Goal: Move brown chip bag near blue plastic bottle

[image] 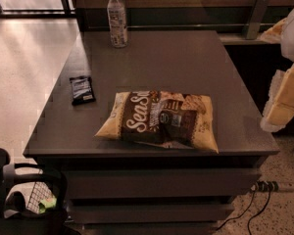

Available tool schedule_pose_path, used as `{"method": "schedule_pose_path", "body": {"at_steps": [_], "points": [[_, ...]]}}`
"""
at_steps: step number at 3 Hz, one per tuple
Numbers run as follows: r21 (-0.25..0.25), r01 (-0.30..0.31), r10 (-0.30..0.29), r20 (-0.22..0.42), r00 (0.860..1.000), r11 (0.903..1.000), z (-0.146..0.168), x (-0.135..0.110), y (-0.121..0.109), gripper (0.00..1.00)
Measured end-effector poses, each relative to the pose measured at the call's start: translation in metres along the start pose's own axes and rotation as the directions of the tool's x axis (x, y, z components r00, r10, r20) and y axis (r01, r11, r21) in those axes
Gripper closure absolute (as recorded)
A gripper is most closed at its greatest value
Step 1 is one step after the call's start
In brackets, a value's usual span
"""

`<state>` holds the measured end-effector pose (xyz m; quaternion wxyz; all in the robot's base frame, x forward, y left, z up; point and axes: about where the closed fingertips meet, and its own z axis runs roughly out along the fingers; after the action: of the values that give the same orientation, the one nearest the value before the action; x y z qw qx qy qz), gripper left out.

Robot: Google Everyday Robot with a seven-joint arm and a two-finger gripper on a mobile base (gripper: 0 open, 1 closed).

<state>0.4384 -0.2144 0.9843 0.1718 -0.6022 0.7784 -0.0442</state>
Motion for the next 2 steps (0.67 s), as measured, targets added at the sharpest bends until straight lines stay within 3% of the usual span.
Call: {"method": "schedule_pose_path", "body": {"at_steps": [2], "points": [[-0.010, 0.019, -0.019, 0.009, 1.000, 0.9998, 0.012, -0.022, -0.017, 0.00]]}}
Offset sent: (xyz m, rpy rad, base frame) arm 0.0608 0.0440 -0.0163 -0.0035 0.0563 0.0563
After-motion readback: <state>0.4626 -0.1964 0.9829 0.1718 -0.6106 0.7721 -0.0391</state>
